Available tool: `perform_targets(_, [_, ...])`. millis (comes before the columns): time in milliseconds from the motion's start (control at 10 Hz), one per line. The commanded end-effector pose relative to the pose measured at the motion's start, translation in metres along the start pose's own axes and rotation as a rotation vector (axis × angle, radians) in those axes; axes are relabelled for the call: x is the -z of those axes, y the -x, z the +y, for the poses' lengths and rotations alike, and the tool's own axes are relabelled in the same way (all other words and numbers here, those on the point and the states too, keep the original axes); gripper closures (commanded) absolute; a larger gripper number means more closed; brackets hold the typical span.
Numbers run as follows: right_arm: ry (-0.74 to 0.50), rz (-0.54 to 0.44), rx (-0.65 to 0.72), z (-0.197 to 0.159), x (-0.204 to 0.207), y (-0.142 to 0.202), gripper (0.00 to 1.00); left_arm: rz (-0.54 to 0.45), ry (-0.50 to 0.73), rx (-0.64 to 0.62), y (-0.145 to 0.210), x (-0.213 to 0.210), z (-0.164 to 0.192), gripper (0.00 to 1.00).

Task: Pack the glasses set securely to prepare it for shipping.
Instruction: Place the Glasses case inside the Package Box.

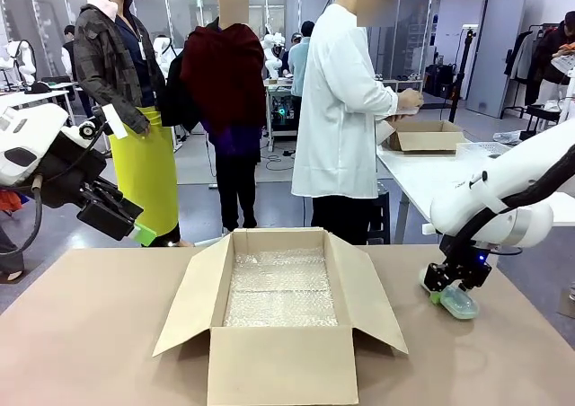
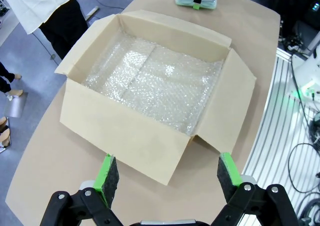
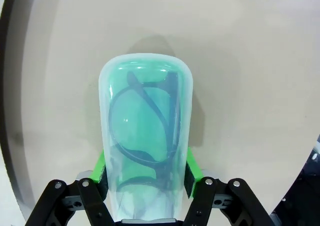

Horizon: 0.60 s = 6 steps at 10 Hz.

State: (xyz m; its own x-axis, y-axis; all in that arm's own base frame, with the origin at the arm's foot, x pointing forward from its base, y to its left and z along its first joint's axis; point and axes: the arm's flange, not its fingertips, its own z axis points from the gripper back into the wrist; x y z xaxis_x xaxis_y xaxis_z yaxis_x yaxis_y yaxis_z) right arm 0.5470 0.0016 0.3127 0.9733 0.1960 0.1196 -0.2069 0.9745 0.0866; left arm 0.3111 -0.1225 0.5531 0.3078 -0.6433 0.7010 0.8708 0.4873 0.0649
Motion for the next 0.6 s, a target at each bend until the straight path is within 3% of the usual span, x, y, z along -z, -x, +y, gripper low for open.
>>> perform_targets(0, [0.040,-0.008,0.005,0.014,-0.025,0.000,0.69,-0.008,0.012,0.002,0.001,-0.001,0.000,0.00])
perform_targets(100, [0.073,-0.042,-0.063,0.021,-0.043,-0.001,0.76,-0.008,0.012,0.002,0.001,-0.001,0.000,0.00])
perform_targets(200, [0.077,-0.052,-0.199,0.031,-0.073,0.001,0.76,-0.008,0.012,0.002,0.001,-0.001,0.000,0.00])
perform_targets(300, [0.023,-0.033,-0.387,0.042,-0.097,0.005,0.76,-0.008,0.012,0.002,0.001,-0.001,0.000,0.00])
perform_targets(500, [0.078,0.032,-0.744,0.078,-0.133,0.012,0.76,-0.008,0.012,0.002,0.001,-0.001,0.000,0.00])
